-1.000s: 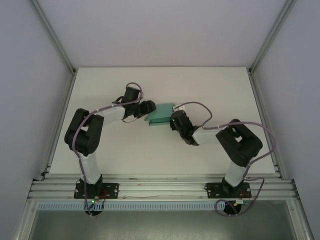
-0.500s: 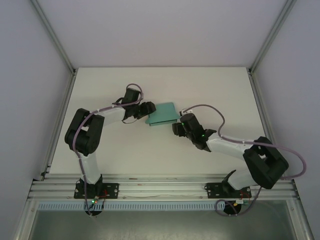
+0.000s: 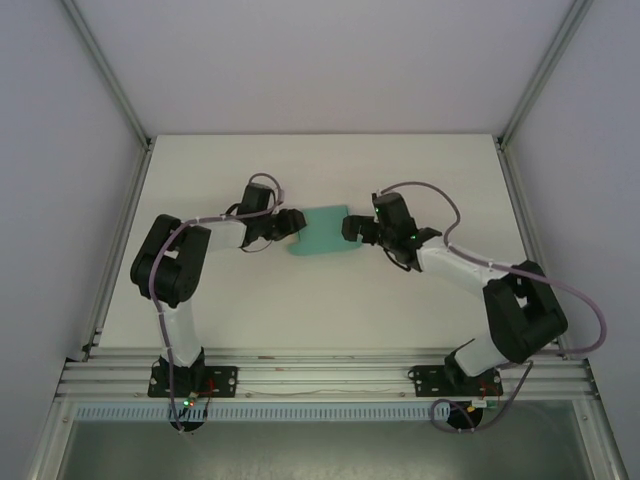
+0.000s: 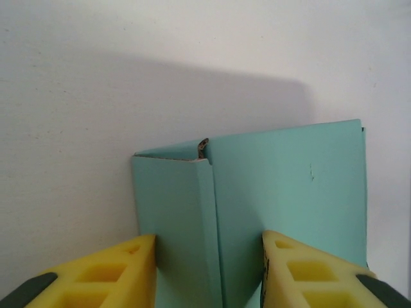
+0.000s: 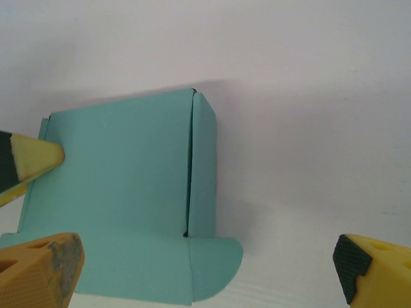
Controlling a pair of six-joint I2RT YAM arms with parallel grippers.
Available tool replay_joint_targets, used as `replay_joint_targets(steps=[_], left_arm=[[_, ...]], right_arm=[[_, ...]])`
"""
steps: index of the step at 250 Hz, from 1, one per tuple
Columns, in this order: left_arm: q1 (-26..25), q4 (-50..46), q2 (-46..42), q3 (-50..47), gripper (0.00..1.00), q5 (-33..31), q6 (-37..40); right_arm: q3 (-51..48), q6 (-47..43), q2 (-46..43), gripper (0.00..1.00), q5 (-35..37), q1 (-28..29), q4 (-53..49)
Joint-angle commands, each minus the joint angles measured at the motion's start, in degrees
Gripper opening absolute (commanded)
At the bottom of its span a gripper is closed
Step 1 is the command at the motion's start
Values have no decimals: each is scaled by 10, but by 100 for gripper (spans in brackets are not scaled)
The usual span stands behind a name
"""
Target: Assemble paper box
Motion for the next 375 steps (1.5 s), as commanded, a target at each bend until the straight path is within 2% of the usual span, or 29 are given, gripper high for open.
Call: replay_joint_targets(steps=[1, 40, 89, 116, 150, 180, 251, 292, 319, 333, 363, 375], left_arm=[[21, 31, 30, -38, 41, 38, -8], [41, 101, 40, -67, 35, 86, -33], [57, 173, 52, -97, 32, 121, -68], [60, 174, 48, -101, 28, 118, -64], [64, 174, 50, -106, 28, 117, -62], [72, 190, 55, -116, 23, 120, -69], [81, 204, 54, -129, 23, 130, -69], [81, 199, 56, -123, 23, 133, -62], [81, 194, 56, -113, 25, 138, -57], [80, 202, 53, -111, 27, 143, -58], [79, 212, 32, -107, 32, 142, -59], [78, 213, 19, -104, 38, 139, -55]], right_arm=[[38, 27, 32, 100, -48, -21, -41], [77, 66, 86, 100, -162, -62, -40], [107, 98, 135, 100, -236, -84, -22], [124, 100, 159, 100, -268, -85, -24], [136, 112, 185, 100, -321, -85, -1], [141, 144, 212, 98, -365, -87, 37], [155, 191, 250, 91, -444, -89, 104], [157, 219, 262, 78, -472, -89, 144], [161, 228, 262, 62, -477, -88, 152], [165, 229, 261, 55, -476, -88, 145], [170, 228, 255, 50, -472, -88, 130], [170, 226, 252, 46, -467, -88, 123]])
